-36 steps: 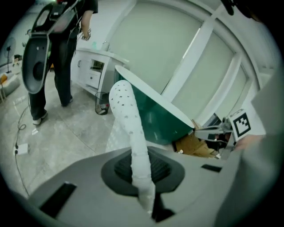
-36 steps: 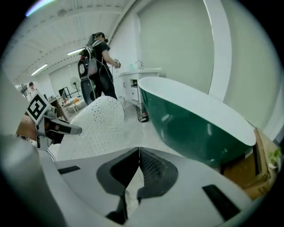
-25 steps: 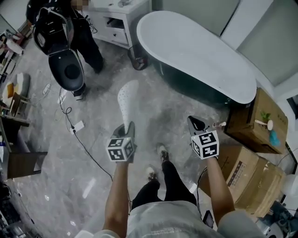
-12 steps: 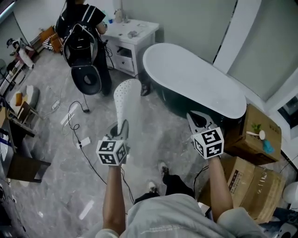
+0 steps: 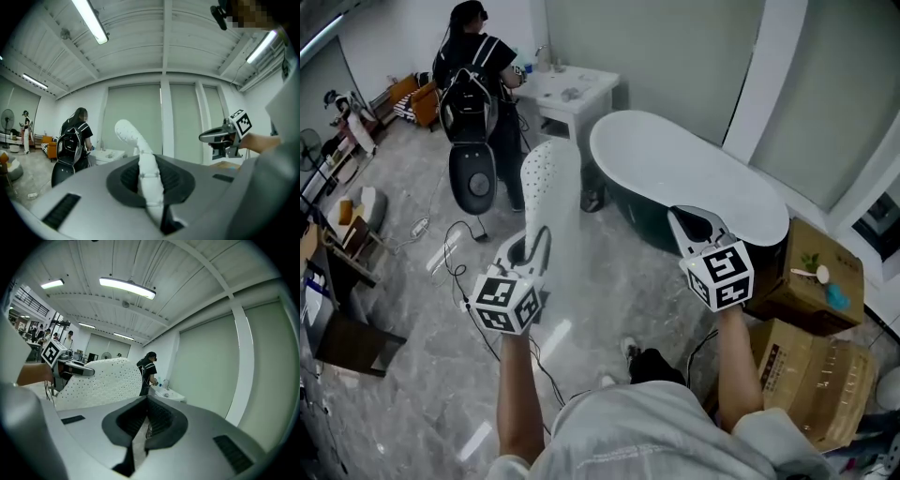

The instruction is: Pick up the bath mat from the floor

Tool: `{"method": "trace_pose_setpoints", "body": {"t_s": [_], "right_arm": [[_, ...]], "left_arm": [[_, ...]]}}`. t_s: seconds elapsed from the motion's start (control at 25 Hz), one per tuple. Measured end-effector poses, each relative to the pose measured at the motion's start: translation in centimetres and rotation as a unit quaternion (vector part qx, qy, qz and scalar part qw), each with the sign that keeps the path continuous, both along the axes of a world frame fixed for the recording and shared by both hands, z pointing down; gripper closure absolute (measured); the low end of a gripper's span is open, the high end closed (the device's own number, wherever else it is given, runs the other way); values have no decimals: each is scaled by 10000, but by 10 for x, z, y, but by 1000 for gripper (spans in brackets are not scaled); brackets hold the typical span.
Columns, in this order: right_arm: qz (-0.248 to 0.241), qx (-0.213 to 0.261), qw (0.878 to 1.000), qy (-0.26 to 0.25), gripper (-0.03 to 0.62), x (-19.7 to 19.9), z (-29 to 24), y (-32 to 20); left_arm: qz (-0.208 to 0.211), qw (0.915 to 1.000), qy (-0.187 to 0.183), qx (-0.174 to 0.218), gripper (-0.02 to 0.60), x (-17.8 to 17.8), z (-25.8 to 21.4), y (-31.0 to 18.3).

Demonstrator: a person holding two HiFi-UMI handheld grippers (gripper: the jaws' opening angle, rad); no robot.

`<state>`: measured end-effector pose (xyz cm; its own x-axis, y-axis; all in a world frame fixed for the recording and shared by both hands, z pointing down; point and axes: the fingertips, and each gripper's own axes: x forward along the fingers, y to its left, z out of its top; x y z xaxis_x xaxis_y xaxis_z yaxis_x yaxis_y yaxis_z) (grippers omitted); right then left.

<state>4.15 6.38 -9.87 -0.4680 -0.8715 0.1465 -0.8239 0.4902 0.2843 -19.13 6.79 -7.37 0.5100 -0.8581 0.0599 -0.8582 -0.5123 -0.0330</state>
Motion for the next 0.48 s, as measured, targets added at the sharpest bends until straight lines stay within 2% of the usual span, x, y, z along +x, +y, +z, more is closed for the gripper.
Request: {"method": "trace_pose_setpoints", "body": {"t_s": [0.32, 0.48], "right_arm": [[-185, 335, 9992, 72, 579, -14, -29, 22], [-250, 344, 9991, 57, 579, -22, -30, 24]], "left_arm": [[329, 9980, 416, 351, 545, -6, -45, 32], [386, 9982, 212, 414, 545, -10, -50, 43]]}}
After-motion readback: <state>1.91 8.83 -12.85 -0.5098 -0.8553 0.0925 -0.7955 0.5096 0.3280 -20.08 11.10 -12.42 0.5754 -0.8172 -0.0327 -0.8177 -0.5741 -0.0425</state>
